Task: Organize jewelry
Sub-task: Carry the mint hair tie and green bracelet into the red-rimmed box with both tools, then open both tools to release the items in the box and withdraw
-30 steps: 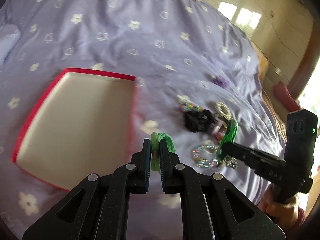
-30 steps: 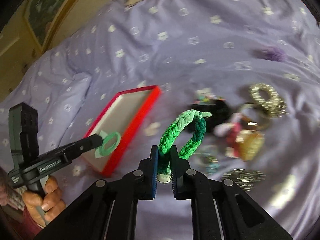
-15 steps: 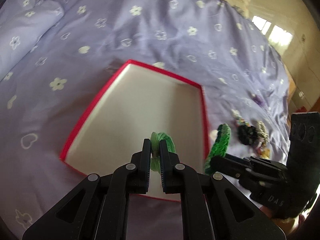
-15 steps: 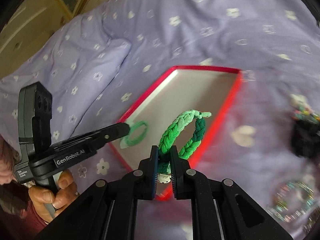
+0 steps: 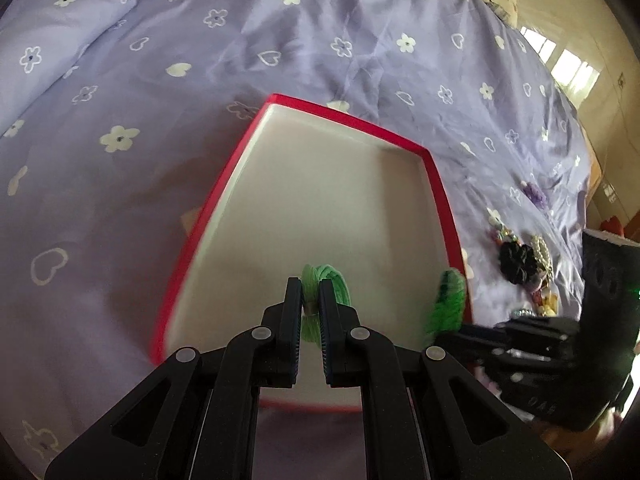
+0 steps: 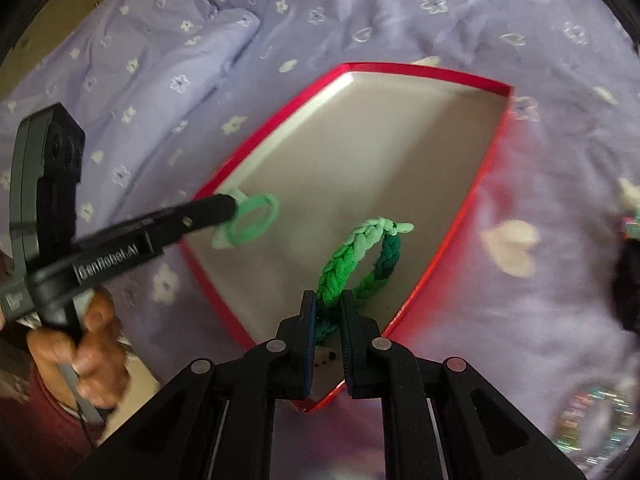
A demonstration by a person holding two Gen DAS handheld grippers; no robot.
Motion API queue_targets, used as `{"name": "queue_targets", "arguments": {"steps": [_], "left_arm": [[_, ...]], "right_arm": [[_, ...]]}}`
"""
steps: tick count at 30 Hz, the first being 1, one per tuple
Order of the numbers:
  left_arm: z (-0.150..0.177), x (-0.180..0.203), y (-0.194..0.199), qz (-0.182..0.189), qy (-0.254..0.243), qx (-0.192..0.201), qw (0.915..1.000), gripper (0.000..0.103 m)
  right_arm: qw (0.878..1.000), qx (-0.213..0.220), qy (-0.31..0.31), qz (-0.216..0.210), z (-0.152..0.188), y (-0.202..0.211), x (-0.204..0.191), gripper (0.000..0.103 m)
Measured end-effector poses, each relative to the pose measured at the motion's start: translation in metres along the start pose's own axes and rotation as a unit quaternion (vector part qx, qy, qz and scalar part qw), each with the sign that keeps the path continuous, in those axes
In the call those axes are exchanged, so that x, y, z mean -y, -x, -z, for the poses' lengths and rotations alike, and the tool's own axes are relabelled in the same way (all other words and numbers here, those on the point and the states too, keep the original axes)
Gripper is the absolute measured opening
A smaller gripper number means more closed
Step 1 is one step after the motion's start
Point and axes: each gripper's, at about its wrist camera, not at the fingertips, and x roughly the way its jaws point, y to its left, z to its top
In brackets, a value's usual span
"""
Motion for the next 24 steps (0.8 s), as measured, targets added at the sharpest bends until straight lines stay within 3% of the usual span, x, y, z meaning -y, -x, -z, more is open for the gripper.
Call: {"name": "queue_targets", "arguments": {"steps": [3, 6, 18, 22, 24], "left_arm": [[0.003, 0.005, -0.002, 0.005, -0.005, -0.006, 1.0, 0.007], [0.008, 0.012, -0.005, 0.012, -0.011, -0.014, 0.9998, 0.007], [0.015, 0.015, -0.016, -0.011, -0.018, -0.035, 0.9992, 0.009], [0.016, 0.017, -0.015, -0.022, -0.025, -0.037, 0.9988, 0.015], [0.016, 0.018, -0.013, -0.028, -0.026, -0.037, 0.9986, 0.031]], "right_arm": [[0.999, -0.001, -0.001, 0.035, 0.002, 0.014, 0.015, 0.01], [1.0, 0.002, -0.009, 0.026, 0.004, 0.023, 0.025, 0.01], [1.0, -0.006, 0.015, -0.001, 0.004, -0.004, -0.004, 0.015], [1.0, 0.002, 0.004, -0.005, 0.002, -0.001, -0.001, 0.017], [1.0, 0.012, -0.005, -0.008, 0.003, 0.006, 0.002, 0.024]]}}
